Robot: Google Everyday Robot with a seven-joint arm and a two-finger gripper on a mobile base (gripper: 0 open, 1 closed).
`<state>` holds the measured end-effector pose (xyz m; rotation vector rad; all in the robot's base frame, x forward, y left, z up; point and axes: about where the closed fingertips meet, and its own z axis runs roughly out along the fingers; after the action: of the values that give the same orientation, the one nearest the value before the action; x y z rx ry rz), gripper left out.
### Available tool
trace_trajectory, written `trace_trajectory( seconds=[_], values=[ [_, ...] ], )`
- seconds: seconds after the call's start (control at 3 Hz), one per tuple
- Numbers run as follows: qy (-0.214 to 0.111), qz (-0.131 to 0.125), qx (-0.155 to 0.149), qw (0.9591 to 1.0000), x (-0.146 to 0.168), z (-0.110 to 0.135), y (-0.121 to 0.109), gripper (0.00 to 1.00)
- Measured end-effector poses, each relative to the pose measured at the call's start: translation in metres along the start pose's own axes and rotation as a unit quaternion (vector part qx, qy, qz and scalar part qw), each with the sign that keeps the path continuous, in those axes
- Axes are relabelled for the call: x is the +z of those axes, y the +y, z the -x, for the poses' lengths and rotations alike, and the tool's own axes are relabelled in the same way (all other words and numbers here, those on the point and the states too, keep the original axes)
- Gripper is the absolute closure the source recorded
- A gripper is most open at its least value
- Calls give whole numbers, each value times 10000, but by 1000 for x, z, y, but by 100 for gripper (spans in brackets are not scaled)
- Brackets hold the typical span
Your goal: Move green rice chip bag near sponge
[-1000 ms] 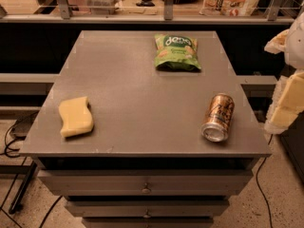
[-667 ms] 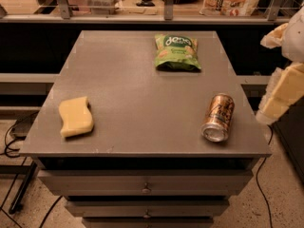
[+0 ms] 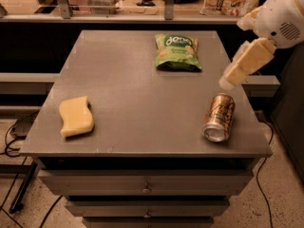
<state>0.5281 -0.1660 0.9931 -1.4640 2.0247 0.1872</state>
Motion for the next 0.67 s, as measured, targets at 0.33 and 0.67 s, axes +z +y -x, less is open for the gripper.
trace_trajectory(
  seconds=[0.33, 0.67],
  values=[
    [-122, -77, 293, 9995, 27, 12, -29, 0],
    [-114, -251, 639, 9976, 56, 19, -58, 0]
  ],
)
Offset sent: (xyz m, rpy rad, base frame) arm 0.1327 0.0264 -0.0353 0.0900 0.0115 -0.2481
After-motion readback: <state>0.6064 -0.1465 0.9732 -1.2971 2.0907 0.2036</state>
